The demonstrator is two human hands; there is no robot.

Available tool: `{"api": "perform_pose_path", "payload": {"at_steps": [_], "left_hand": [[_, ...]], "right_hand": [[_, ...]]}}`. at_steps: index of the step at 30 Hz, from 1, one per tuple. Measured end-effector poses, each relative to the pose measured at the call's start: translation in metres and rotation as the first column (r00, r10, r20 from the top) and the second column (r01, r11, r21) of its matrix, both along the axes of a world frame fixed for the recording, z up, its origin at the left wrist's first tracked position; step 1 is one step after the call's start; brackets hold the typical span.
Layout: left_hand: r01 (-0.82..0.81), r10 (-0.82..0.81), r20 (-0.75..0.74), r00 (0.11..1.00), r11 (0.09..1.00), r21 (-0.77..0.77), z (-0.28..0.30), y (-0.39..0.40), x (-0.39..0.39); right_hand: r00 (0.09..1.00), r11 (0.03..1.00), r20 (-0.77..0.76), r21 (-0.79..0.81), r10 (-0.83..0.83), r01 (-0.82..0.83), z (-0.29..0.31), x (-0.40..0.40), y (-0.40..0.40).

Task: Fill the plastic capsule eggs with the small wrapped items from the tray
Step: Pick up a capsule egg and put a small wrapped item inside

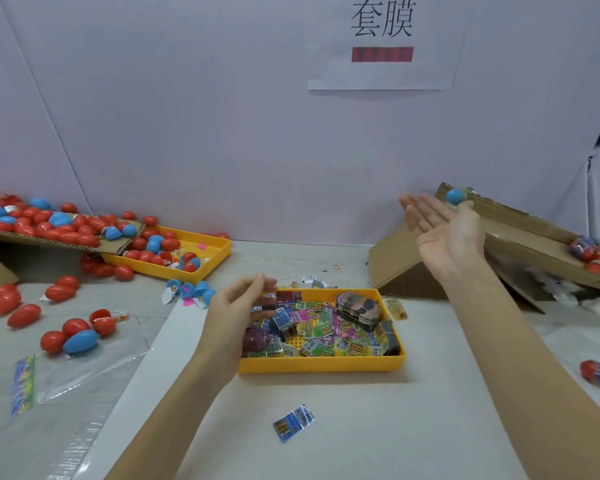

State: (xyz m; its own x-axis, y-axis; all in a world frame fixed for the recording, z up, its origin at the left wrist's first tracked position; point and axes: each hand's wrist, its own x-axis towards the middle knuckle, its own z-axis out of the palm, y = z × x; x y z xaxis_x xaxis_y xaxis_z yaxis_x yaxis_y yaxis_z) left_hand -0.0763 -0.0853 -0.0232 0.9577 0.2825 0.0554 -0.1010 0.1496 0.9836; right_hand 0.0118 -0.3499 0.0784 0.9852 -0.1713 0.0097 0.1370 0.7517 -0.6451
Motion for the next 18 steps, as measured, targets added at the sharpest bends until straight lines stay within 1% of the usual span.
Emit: {"api": "perform_pose_path", "payload": {"at_steps": [1, 2, 4, 6, 8, 10, 11, 13, 14, 16, 18], "left_hand": [[-0.003, 0.003, -0.005, 1.000, 1.000, 0.001, -0.001, 0.000, 0.001], [-0.008, 0.008, -0.005, 1.000, 1.000, 0.005, -0.001, 0.001, 0.001], [-0.027, 0.027, 0.006, 1.000, 0.999, 0.029, 0.000, 0.003, 0.003], [-0.058, 0.056, 0.023, 0.998, 0.994, 0.092, 0.000, 0.005, 0.004], [-0.095, 0.086, 0.058, 0.995, 0.982, 0.165, -0.001, 0.006, 0.005], [-0.160, 0.133, 0.113, 0.985, 0.947, 0.278, -0.002, 0.008, 0.004], [-0.199, 0.155, 0.146, 0.977, 0.911, 0.361, -0.003, 0.009, 0.004], [-0.264, 0.193, 0.188, 0.963, 0.817, 0.513, -0.007, 0.013, 0.007], [-0.289, 0.215, 0.195, 0.957, 0.782, 0.553, -0.009, 0.016, 0.008], [-0.333, 0.264, 0.203, 0.943, 0.754, 0.566, -0.013, 0.021, 0.011], [-0.373, 0.338, 0.163, 0.927, 0.773, 0.513, -0.017, 0.023, 0.017]], "right_hand": [[1.000, 0.999, -0.014, -0.022, -0.024, 0.023, 0.001, 0.003, -0.003], [0.999, 0.996, -0.029, -0.083, -0.042, 0.040, -0.002, 0.004, -0.003], [0.998, 0.961, -0.046, -0.274, -0.052, 0.037, -0.017, -0.001, 0.007], [1.000, 0.887, -0.028, -0.462, 0.013, -0.025, -0.042, -0.010, 0.021], [0.989, 0.776, -0.017, -0.618, 0.147, -0.126, -0.066, -0.021, 0.038], [0.956, 0.622, -0.024, -0.754, 0.293, -0.210, -0.088, -0.030, 0.056], [0.941, 0.523, -0.028, -0.825, 0.336, -0.211, -0.097, -0.034, 0.063], [0.933, 0.337, -0.009, -0.931, 0.359, -0.139, -0.109, -0.039, 0.074], [0.933, 0.278, -0.001, -0.954, 0.360, -0.108, -0.112, -0.041, 0.076], [0.934, 0.232, 0.008, -0.969, 0.357, -0.081, -0.115, -0.041, 0.077], [0.943, 0.213, 0.020, -0.976, 0.333, -0.055, -0.116, -0.042, 0.073]]}}
